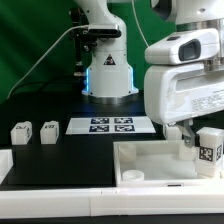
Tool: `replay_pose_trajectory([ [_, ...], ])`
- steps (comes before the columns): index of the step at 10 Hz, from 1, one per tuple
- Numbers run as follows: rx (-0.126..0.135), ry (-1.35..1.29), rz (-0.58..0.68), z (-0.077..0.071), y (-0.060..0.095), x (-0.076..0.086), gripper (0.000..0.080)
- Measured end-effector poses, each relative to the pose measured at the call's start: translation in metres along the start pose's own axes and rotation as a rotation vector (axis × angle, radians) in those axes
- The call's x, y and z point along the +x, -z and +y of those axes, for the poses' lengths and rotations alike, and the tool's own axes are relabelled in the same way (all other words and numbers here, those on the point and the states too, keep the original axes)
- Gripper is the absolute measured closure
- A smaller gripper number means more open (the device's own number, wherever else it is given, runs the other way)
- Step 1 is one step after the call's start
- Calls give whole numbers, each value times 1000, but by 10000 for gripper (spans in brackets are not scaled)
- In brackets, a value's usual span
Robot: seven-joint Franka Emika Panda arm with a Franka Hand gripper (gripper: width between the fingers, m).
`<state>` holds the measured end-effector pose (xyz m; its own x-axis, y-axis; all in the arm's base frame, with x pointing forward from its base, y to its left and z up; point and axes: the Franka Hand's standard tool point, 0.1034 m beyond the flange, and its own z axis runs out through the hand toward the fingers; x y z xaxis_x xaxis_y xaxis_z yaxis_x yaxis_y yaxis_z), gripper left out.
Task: Assemble one leg
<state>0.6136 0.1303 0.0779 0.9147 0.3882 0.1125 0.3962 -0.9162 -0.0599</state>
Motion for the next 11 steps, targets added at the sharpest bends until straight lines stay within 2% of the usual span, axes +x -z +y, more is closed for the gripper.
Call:
replay_pose_trajectory([
  [3, 1, -15, -1, 2, -3, 1, 150],
  [4, 1, -49, -1, 2, -3, 1, 250],
  [5, 0, -52, -1, 4, -3, 0, 250],
  [6, 1, -161, 0, 3, -3, 1, 434],
  [7, -2, -275, -1, 6, -3, 0, 498],
  [9, -7, -451, -2, 12, -3, -2, 498],
  [11, -7, -642, 12, 21, -4, 8, 498],
])
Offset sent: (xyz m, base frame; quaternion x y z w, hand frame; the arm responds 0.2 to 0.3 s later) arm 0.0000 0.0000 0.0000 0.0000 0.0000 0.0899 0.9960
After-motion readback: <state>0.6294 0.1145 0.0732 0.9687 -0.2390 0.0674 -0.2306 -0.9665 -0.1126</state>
